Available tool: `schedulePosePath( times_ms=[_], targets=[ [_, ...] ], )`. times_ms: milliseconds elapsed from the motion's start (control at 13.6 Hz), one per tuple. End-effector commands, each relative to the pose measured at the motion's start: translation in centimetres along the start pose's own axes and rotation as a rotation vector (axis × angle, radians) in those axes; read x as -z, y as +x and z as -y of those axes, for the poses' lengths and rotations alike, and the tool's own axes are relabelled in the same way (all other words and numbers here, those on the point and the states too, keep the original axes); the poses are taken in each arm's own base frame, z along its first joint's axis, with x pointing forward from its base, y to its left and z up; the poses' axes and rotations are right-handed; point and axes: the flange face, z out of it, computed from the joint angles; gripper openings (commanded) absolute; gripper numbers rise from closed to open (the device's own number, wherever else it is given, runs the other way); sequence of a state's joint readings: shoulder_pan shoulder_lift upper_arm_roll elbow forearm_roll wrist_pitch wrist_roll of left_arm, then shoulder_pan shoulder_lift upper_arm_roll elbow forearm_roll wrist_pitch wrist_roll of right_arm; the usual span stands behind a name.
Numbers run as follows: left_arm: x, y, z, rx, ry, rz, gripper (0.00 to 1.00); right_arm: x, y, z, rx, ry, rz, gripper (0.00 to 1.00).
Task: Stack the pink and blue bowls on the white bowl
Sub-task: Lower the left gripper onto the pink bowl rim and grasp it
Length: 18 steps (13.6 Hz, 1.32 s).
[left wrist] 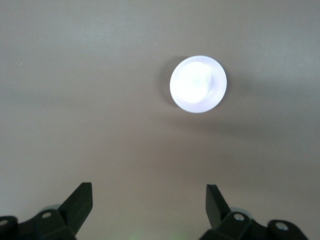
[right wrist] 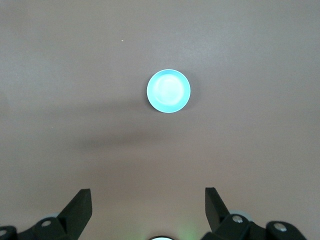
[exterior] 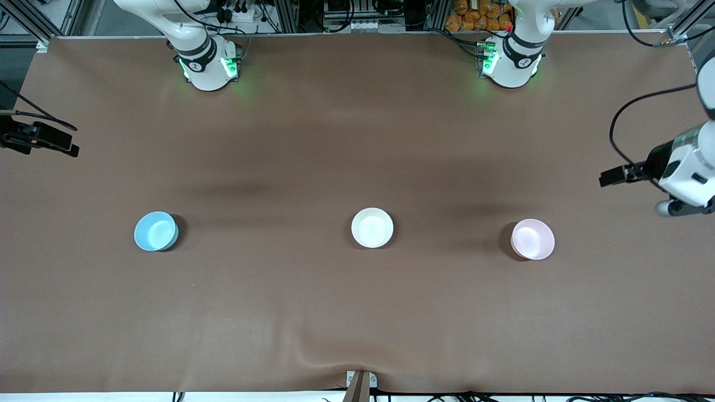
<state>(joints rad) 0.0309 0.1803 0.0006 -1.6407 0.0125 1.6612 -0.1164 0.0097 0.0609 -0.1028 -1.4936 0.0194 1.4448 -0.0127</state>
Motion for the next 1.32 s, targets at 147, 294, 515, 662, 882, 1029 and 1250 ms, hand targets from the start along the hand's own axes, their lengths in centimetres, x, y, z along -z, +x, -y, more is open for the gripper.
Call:
schedulePosePath(
  times_ms=[147,294,515,662,882,1029,1250],
  targets=[
    [-3.7,2.8,-0.8,-0.007,-0.039,-0.005,1.0,0.3,0.3,0.1,-0.003,-0.02,-0.001,1.0],
    [-4.6,3.1,-0.9,-0.007,-0.04,0.006,1.0,0.3,0.3,0.1,-0.003,-0.02,-0.002,1.0],
    [-5.9,3.4,-0.8,-0.005,-0.04,0.004,1.0,0.3,0.3,0.2,0.0,-0.02,-0.002,1.0],
    [-8.7,3.4,-0.4,0.006,-0.045,-0.006,1.0,0.3,0.3,0.2,-0.002,-0.02,-0.001,1.0],
    [-12.9,3.4,-0.2,0.024,-0.066,-0.053,1.0,0.3,0.3,0.1,-0.003,-0.018,-0.001,1.0],
    [-15.1,3.8,-0.4,0.041,-0.097,-0.057,1.0,0.3,0.3,0.1,-0.003,-0.02,-0.001,1.0],
    [-18.3,5.1,-1.2,0.064,-0.136,-0.073,0.95,0.3,0.3,0.0,-0.003,-0.021,-0.001,1.0]
  ],
)
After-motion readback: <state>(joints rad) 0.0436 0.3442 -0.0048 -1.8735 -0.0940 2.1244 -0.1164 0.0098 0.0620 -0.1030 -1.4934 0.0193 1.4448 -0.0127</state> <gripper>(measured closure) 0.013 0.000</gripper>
